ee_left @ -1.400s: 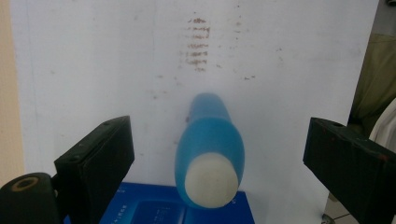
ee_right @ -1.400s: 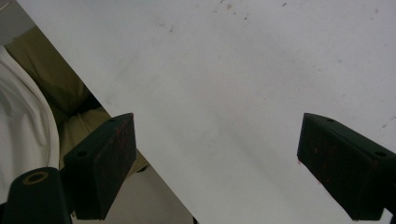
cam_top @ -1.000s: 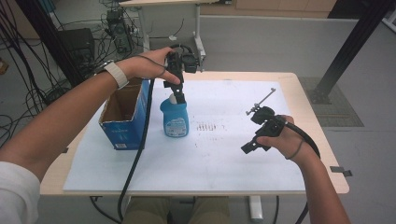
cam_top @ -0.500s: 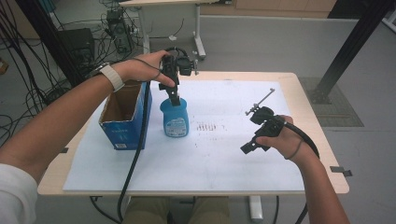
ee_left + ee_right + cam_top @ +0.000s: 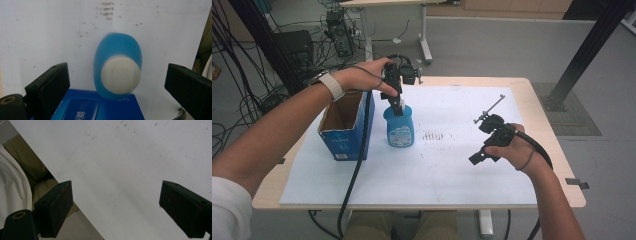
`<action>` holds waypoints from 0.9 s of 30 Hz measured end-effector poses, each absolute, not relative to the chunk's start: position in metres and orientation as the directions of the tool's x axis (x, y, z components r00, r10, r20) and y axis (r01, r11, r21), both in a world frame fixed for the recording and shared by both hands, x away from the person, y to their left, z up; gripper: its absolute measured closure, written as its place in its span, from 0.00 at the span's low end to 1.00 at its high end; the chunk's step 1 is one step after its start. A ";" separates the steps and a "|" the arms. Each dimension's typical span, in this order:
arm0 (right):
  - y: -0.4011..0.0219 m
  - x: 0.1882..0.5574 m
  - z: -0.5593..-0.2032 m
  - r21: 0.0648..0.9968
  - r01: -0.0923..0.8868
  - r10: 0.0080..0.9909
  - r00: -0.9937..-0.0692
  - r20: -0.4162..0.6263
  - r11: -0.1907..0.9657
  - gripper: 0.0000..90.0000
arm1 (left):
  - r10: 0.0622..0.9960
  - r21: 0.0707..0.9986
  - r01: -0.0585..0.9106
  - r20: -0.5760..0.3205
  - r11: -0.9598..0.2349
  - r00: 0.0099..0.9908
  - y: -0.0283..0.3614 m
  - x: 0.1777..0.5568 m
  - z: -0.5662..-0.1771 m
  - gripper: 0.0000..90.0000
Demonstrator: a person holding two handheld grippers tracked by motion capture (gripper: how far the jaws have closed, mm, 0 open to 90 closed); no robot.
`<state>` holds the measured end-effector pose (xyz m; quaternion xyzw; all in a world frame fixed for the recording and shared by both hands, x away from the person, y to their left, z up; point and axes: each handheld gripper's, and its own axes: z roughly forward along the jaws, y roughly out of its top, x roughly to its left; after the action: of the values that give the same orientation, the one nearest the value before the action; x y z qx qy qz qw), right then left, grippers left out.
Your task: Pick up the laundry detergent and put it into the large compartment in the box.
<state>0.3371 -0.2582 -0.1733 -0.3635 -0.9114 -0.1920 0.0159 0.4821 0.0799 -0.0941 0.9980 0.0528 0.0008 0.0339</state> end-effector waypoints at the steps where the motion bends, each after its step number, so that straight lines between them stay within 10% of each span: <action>1: -0.258 0.337 -0.173 0.339 0.669 0.657 -0.735 0.169 0.661 0.13 | 0.105 0.067 0.105 -0.002 -0.992 0.994 0.080 0.482 -0.095 0.07; 27: -0.257 0.337 -0.174 0.338 0.668 0.656 -0.736 0.168 0.663 0.13 | 0.099 0.058 0.099 -0.009 -0.993 0.995 0.079 0.480 -0.112 0.07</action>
<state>0.3370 -0.2574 -0.1737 -0.3632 -0.9117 -0.1915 0.0157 0.4801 0.0794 -0.1115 0.9983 0.0497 -0.0028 0.0292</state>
